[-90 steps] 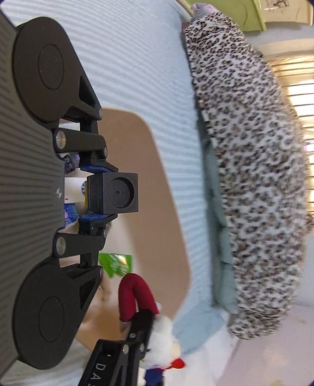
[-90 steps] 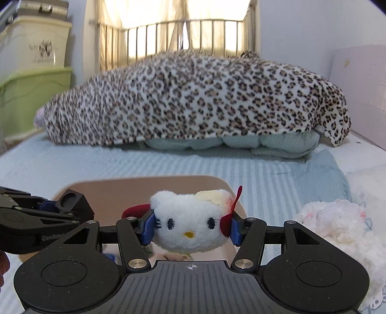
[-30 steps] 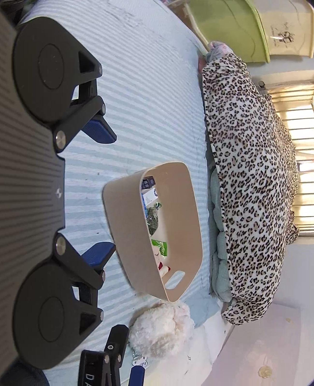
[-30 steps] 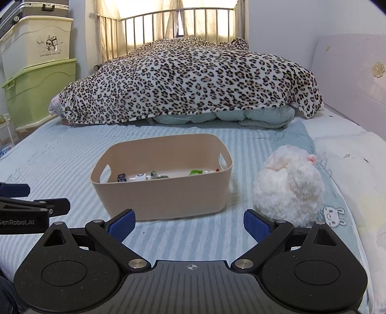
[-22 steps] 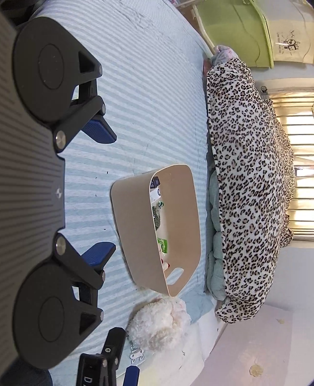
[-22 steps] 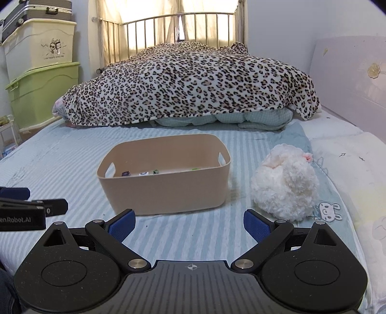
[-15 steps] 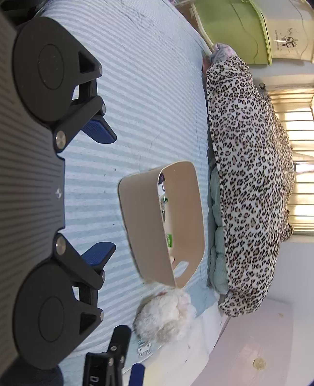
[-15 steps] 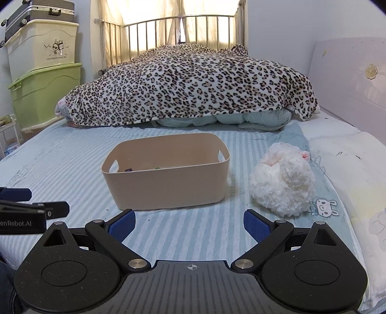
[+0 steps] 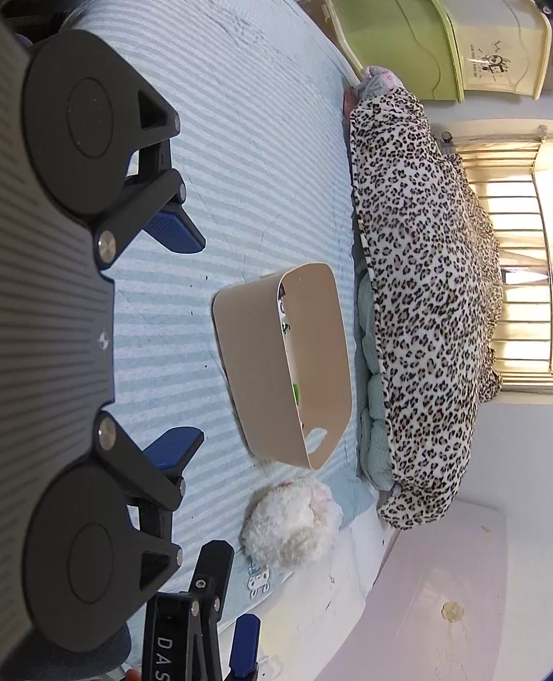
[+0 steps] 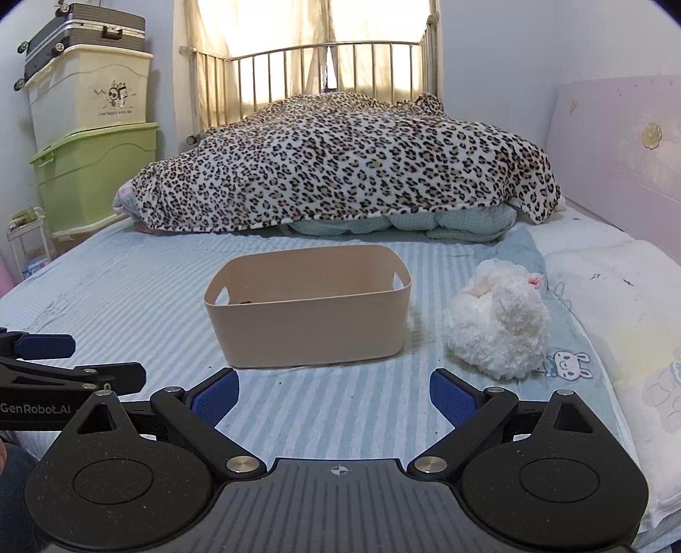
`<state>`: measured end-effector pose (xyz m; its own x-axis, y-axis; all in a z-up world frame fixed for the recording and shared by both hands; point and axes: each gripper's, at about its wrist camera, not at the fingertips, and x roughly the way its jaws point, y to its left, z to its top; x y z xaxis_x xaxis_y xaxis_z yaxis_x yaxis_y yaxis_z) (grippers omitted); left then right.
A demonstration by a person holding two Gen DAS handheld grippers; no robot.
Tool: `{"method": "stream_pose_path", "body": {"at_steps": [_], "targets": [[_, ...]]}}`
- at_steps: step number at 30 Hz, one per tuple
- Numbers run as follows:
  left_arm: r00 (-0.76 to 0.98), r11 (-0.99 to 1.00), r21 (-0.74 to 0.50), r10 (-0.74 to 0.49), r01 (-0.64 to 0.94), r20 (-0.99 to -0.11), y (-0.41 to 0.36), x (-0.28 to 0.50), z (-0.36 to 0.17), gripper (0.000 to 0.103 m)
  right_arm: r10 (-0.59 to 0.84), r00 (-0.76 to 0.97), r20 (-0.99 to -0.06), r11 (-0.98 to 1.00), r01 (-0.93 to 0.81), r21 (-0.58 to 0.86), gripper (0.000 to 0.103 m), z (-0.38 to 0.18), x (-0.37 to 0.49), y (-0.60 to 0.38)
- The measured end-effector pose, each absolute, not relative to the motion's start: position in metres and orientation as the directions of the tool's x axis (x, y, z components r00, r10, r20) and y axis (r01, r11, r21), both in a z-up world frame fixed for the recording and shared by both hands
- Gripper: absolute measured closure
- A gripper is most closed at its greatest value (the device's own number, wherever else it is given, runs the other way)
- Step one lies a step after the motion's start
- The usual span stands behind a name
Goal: Organize objects
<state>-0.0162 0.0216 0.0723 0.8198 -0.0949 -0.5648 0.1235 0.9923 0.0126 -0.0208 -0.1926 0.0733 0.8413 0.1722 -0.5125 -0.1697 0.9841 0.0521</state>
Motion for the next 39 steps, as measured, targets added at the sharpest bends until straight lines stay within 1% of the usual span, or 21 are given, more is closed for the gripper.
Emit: {"method": "stream_pose_path", "body": {"at_steps": [9,13,18,23,39], "targets": [[0.835,0.988,0.003,-0.131,0.156,-0.535,0.014,-0.038,0.080,0.014,0.183,0.842,-0.508,0.981,-0.187,0.043,0.005,0.078,-0.038,-0.193],[0.842,0.988,0.008,-0.128,0.155,-0.524,0.013,-0.043,0.082,0.014,0.191,0.842,-0.504,0.981,-0.187,0.059,0.005,0.081,-0.041,-0.196],[0.843,0.984,-0.001,-0.154,0.179,-0.515,0.010,-0.049,0.086,0.014,0.175,0.846,-0.503,0.983,-0.175,0.049,0.005,0.082,-0.043,-0.198],[0.841,0.984,-0.020,-0.163,0.178,-0.516,0.007,-0.054,0.086,0.014,0.172,0.843,-0.509,0.984,-0.174,0.046,0.006,0.081,-0.045,-0.200],[0.840,0.985,-0.024,-0.160,0.173,-0.518,0.011,-0.060,0.088,0.014,0.164,0.844,-0.510,0.985,-0.172,0.030,0.006,0.084,-0.052,-0.198]]}}
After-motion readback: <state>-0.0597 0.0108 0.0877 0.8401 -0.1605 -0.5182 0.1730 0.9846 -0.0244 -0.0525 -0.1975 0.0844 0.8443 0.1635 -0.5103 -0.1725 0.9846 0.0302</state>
